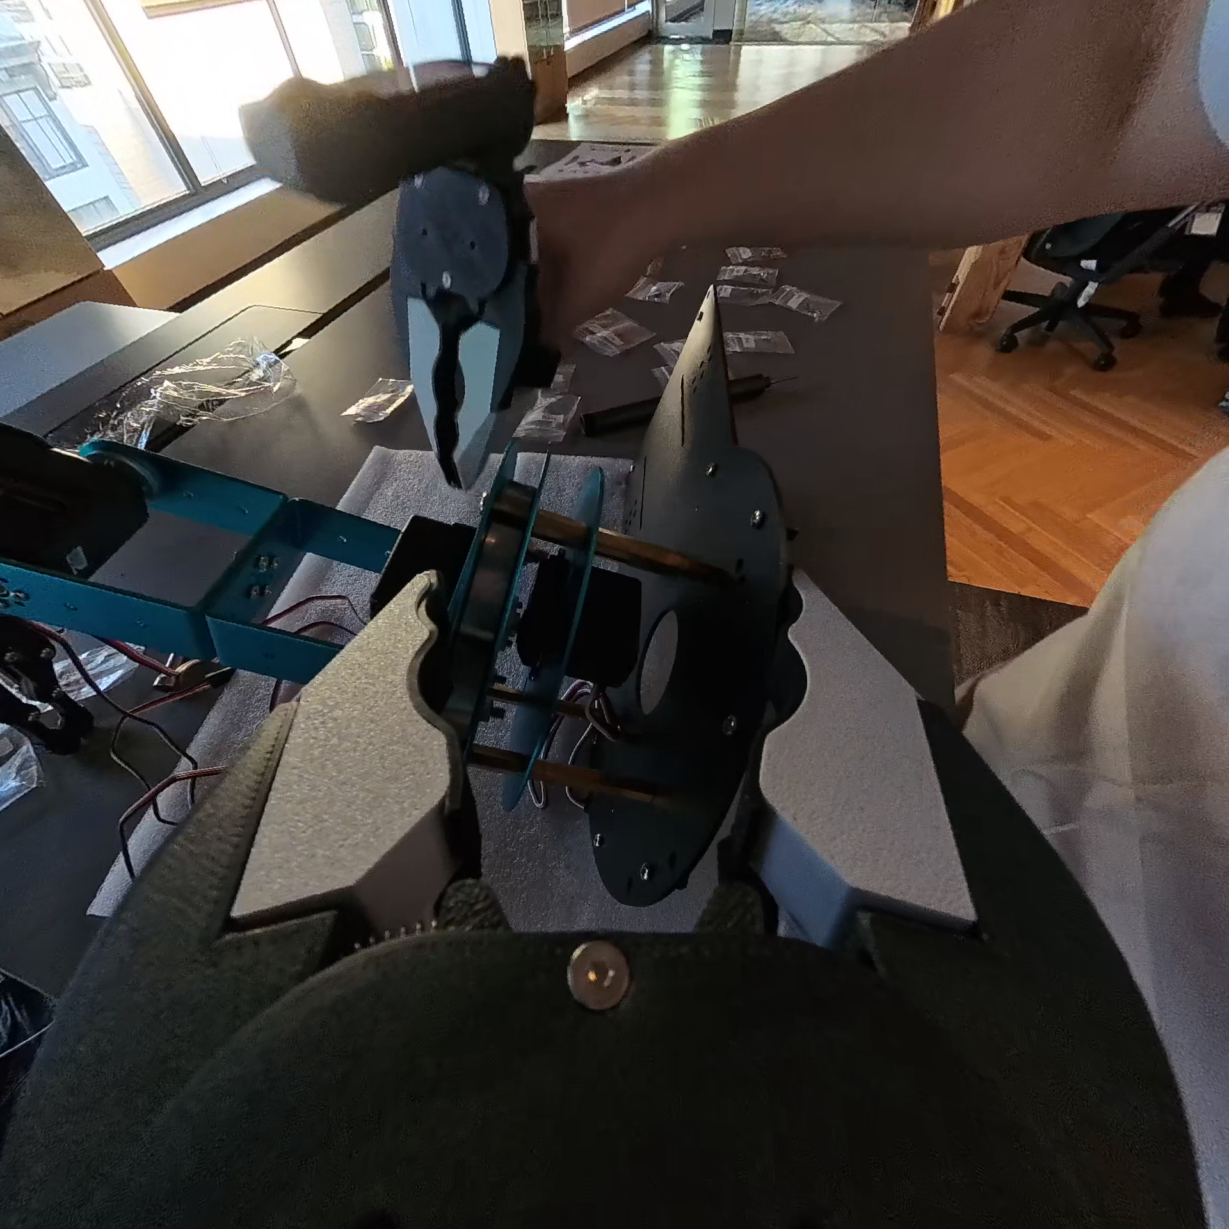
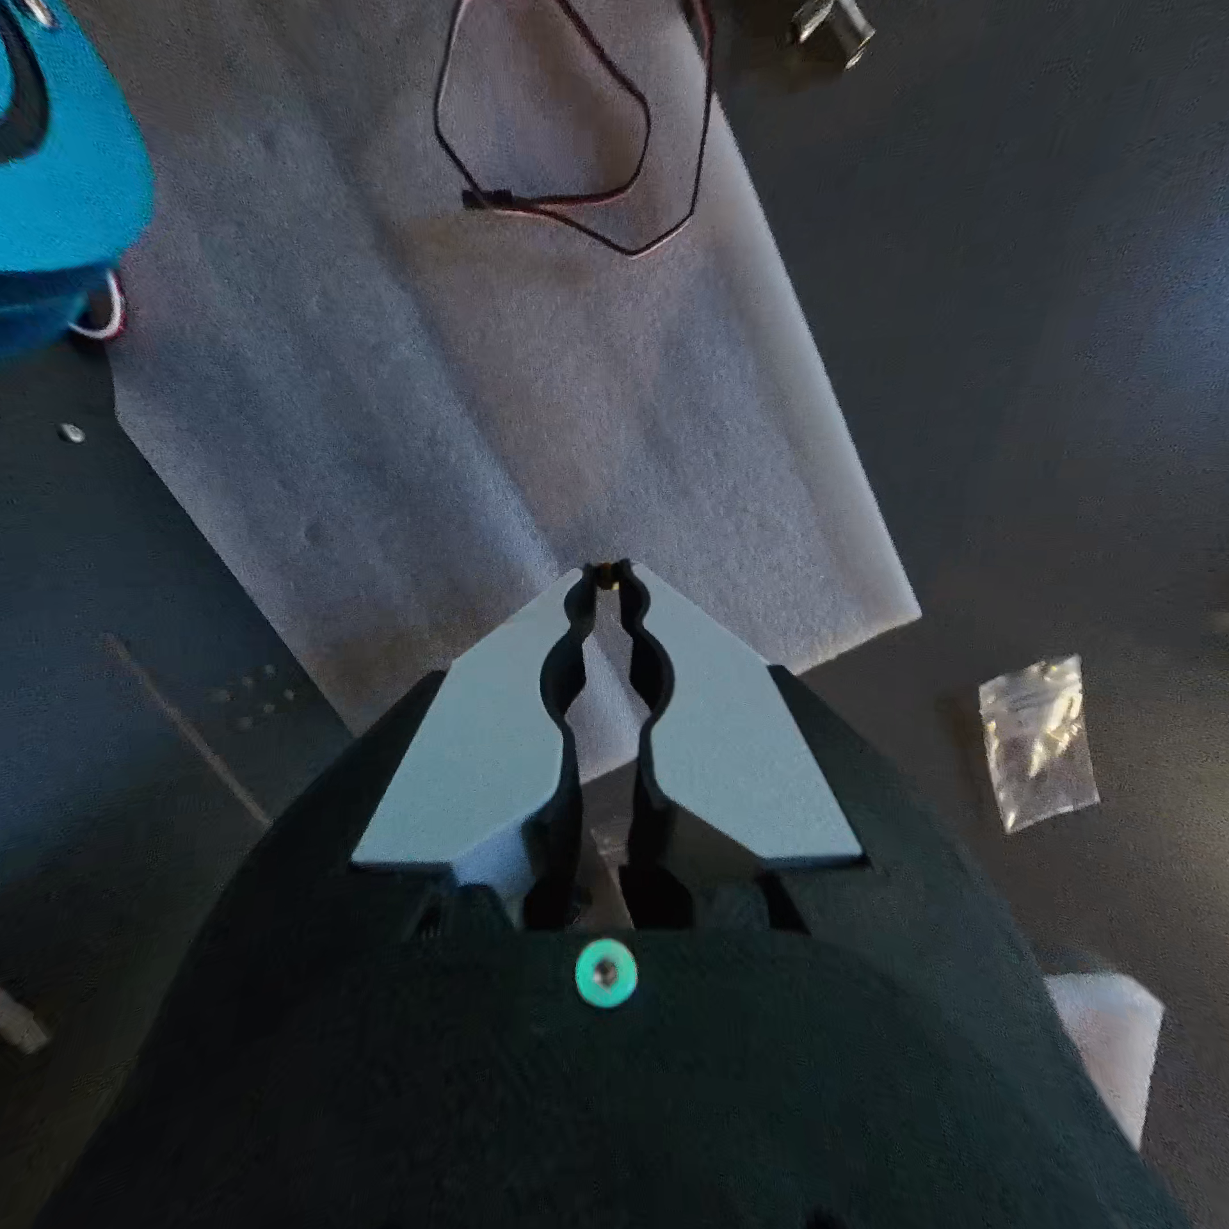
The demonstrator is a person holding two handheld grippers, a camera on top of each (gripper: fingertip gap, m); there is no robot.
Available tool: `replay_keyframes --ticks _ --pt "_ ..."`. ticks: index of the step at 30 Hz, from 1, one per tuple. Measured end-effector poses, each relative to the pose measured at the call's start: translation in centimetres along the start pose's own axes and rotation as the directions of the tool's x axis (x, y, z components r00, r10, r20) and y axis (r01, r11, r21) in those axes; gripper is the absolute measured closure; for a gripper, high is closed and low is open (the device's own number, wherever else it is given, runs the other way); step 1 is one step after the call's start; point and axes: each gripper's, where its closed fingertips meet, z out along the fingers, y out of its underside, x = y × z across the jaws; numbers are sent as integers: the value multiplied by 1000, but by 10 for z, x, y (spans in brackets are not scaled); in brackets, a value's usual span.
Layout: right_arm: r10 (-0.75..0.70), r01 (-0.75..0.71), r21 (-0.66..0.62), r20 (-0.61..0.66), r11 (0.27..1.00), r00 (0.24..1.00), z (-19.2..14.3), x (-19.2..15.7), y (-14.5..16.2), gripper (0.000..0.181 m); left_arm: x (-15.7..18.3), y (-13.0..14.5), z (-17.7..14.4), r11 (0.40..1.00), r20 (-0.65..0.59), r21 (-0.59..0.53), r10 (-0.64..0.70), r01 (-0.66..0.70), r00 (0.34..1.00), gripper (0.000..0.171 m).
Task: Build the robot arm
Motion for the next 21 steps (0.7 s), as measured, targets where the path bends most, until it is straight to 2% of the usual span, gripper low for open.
replay_keyframes --ticks 2,6,9,11,13,17,21 --pt "54 -47 89 -75 995 996 -28 3 -10 176 0 0 0 1000 -1 4 1 -1 1000 74" --pt "203 -115 313 -263 943 943 -111 -5 -20 176 0 -1 0 1000 1 10 0 0 1000 74" --pt "332 -138 511 -311 848 891 -173 -45 -24 176 0 0 0 1000 4 3 -3 3 1000 74" --pt "418 -172 653 -241 737 876 -199 -86 -29 177 0 0 0 1000 7 0 -10 10 1000 74" --pt "459 -226 730 -133 645 878 -205 -130 -31 177 0 0 0 1000 2 4 -10 9 1000 74" --pt "456 -276 794 -1 542 890 -189 -196 -40 177 1 1 -1 1000 -34 -18 4 -4 999 75" --pt "456 -424 761 191 490 869 -129 -231 -44 176 2 0 -2 999 -61 -25 -25 24 998 74"
